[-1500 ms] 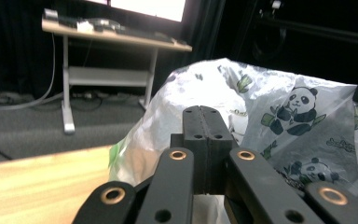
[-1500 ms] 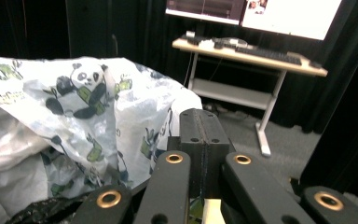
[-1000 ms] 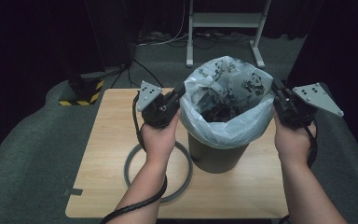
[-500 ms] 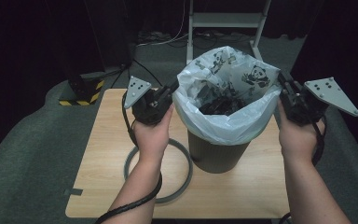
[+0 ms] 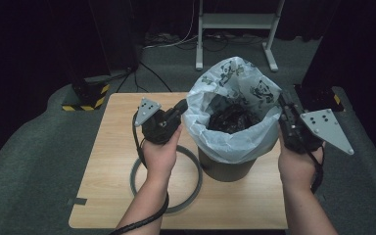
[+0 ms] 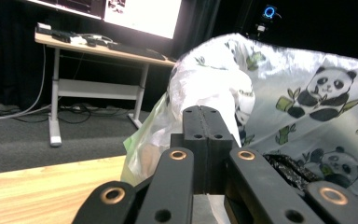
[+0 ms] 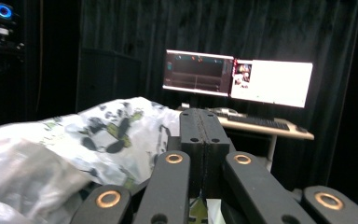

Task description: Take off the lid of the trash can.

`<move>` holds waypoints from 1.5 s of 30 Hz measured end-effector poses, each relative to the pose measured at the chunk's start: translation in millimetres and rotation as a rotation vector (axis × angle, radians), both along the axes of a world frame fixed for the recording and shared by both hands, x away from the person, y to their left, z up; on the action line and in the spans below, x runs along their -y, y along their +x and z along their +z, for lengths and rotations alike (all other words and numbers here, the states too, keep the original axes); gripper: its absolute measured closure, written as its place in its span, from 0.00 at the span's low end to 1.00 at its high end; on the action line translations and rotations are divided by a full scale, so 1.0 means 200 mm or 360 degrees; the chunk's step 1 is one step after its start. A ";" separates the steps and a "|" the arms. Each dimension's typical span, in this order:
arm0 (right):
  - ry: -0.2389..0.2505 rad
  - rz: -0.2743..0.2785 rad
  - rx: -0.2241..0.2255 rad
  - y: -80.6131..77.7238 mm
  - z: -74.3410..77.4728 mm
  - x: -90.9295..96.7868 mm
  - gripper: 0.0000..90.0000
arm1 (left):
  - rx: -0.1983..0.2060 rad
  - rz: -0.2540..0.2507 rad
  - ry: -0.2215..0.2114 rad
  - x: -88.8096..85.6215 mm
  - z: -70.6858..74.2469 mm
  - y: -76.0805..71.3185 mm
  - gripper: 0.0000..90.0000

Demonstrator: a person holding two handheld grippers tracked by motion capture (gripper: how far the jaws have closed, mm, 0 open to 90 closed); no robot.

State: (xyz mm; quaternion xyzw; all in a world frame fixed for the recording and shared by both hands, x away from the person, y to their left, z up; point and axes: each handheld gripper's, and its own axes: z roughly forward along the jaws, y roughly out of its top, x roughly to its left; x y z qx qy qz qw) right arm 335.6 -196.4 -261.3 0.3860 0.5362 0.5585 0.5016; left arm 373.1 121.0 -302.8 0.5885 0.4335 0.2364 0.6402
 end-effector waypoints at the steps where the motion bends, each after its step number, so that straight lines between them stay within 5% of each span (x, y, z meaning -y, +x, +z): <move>1: -0.0023 0.0002 0.0038 -0.02 0.01 -0.05 1.00 | 0.0000 -0.0008 -0.0006 0.00 -0.01 0.00 1.00; 7: -0.0061 0.0074 0.0086 -0.05 0.05 -0.20 1.00 | -0.0009 -0.0048 0.0003 0.02 -0.02 -0.01 1.00; 14: -0.0177 0.0210 0.0011 -0.06 0.03 -0.44 1.00 | -0.0031 -0.0090 0.0017 0.01 -0.02 -0.02 1.00; 21: -0.0285 0.0326 -0.0081 -0.08 -0.07 -0.62 1.00 | -0.0055 -0.0148 0.0009 -0.05 0.00 -0.02 1.00; 33: -0.0424 0.0407 -0.0147 -0.12 -0.33 -0.77 1.00 | -0.0058 -0.0294 0.0043 -0.06 0.01 -0.03 0.94; 39: -0.0441 0.0418 -0.0161 -0.11 -0.38 -0.78 1.00 | -0.0040 -0.0319 0.0066 -0.07 0.07 -0.05 0.58; 40: -0.0443 0.0422 -0.0163 -0.11 -0.38 -0.77 1.00 | -0.0054 -0.0288 0.0086 -0.07 0.08 -0.05 0.58; 41: -0.0443 0.0428 -0.0169 -0.12 -0.38 -0.77 1.00 | -0.0082 -0.0287 0.0089 -0.07 0.08 -0.04 0.43; 45: -0.0457 0.0433 -0.0171 -0.11 -0.38 -0.77 1.00 | -0.0166 -0.0307 0.0130 -0.04 0.08 -0.01 0.33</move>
